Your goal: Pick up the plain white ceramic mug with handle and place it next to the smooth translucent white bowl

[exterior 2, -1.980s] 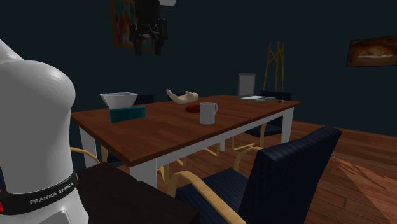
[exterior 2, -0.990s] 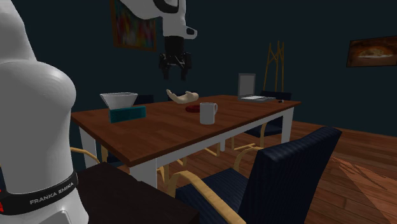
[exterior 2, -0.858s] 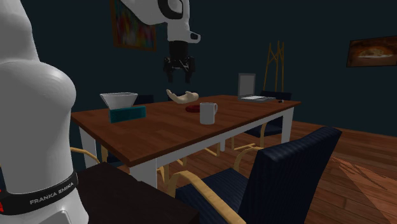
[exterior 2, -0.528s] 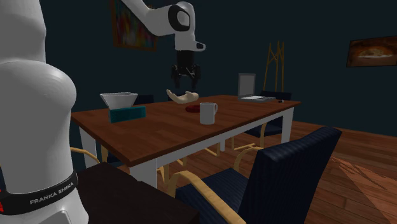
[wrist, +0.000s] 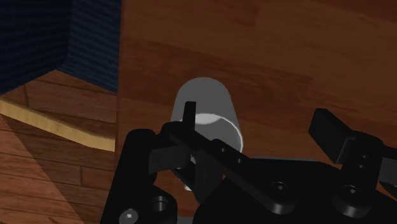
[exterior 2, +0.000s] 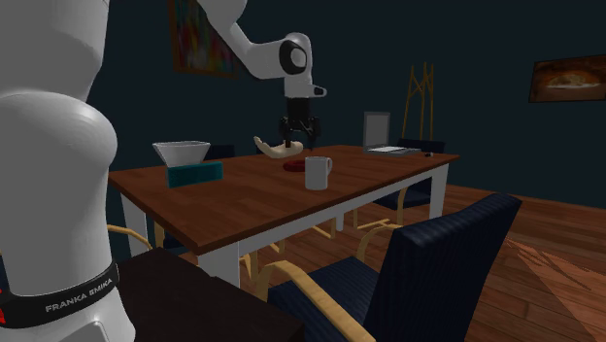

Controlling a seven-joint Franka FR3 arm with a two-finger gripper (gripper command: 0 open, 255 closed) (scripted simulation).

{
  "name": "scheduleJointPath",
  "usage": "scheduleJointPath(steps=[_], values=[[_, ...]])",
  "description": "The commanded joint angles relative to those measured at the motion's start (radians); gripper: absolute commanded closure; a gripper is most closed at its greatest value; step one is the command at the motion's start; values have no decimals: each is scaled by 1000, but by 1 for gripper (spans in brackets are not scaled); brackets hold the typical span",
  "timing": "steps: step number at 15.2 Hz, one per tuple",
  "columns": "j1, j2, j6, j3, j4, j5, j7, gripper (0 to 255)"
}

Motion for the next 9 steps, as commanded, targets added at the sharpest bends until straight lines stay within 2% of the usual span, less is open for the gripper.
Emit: scheduleJointPath(steps=[1, 4, 9], values=[[3, 87, 0, 0, 92, -5, 8, 0], [7, 191, -6, -2, 207, -11, 16, 0], [7, 218, 49, -3, 179, -11, 16, 0]])
